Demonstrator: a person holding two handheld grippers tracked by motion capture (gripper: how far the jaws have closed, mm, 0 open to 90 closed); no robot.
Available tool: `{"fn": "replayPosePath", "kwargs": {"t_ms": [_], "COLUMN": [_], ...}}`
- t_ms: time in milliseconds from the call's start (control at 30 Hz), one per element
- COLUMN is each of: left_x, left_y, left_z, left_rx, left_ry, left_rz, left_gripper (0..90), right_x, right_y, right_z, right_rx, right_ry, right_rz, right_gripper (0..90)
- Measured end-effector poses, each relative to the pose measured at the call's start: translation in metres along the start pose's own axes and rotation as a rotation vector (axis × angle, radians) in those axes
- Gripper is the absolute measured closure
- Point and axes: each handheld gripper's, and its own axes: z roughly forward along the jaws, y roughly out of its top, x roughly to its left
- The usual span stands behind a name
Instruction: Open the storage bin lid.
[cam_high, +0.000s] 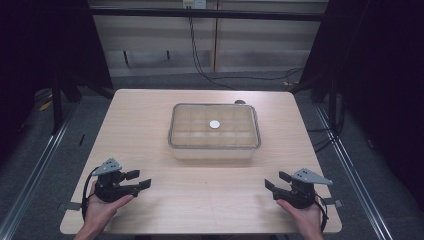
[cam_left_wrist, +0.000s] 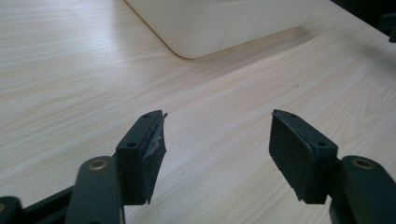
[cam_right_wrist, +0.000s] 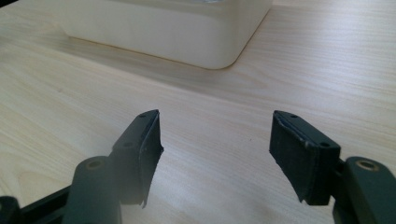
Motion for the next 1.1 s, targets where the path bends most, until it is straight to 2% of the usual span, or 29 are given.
{"fn": "replayPosePath", "kwargs": {"t_ms": [67, 100, 133, 200, 300, 400, 467, 500, 533, 567, 600, 733, 767, 800, 967, 1100], "left_x": [0.001, 0.003, 0.004, 0.006, 0.005, 0.002, 0.000, 0.000, -0.001, 0.000, -0.001, -0.003, -0.005, -0.009, -0.011, -0.008], "left_y": [0.000, 0.000, 0.000, 0.001, 0.001, 0.002, 0.003, 0.003, 0.004, 0.004, 0.005, 0.005, 0.004, 0.005, 0.010, 0.018], "left_z": [0.001, 0.002, 0.003, 0.004, 0.004, 0.004, 0.005, 0.005, 0.005, 0.005, 0.006, 0.007, 0.007, 0.007, 0.011, 0.016], "left_rx": [0.012, 0.020, 0.021, 0.020, 0.021, 0.023, 0.019, 0.016, 0.015, 0.018, 0.013, 0.027, 0.032, 0.040, 0.035, 0.037], "left_ry": [0.005, 0.007, -0.004, -0.007, -0.021, -0.027, -0.031, -0.033, -0.037, -0.035, -0.038, -0.042, -0.043, -0.039, -0.042, -0.026], "left_rz": [0.000, 0.001, -0.007, -0.008, -0.004, 0.019, 0.025, 0.028, 0.026, 0.027, 0.020, 0.008, 0.017, 0.038, 0.047, 0.055], "left_gripper": [33.1, 31.1, 31.1, 30.9, 30.3, 29.0, 30.6, 30.5, 30.5, 30.3, 30.3, 32.4, 32.5, 33.0, 33.1, 33.1], "right_x": [0.000, -0.001, -0.001, -0.001, 0.000, 0.000, 0.001, 0.007, 0.007, 0.011, 0.011, 0.013, 0.012, 0.011, 0.009, 0.006], "right_y": [0.000, 0.000, 0.000, 0.001, 0.001, 0.003, 0.007, 0.012, 0.012, 0.017, 0.017, 0.025, 0.027, 0.031, 0.040, 0.052], "right_z": [0.000, -0.001, -0.001, -0.003, -0.005, -0.009, -0.009, -0.008, -0.008, -0.007, -0.007, 0.001, 0.002, 0.004, 0.008, 0.009], "right_rx": [-0.001, 0.009, 0.009, 0.033, 0.029, 0.016, 0.029, 0.050, 0.050, 0.037, 0.037, 0.054, 0.063, 0.074, 0.059, 0.056], "right_ry": [-0.004, 0.016, 0.016, 0.068, 0.087, 0.096, 0.087, 0.062, 0.062, 0.088, 0.088, 0.144, 0.158, 0.160, 0.167, 0.149], "right_rz": [0.002, 0.007, 0.007, 0.027, 0.034, 0.039, 0.036, -0.005, -0.005, 0.001, 0.001, 0.003, 0.007, 0.006, 0.012, 0.000], "right_gripper": [33.9, 36.9, 36.9, 41.5, 40.8, 40.5, 40.6, 40.7, 40.7, 39.9, 39.9, 36.4, 36.4, 34.3, 32.6, 28.0]}}
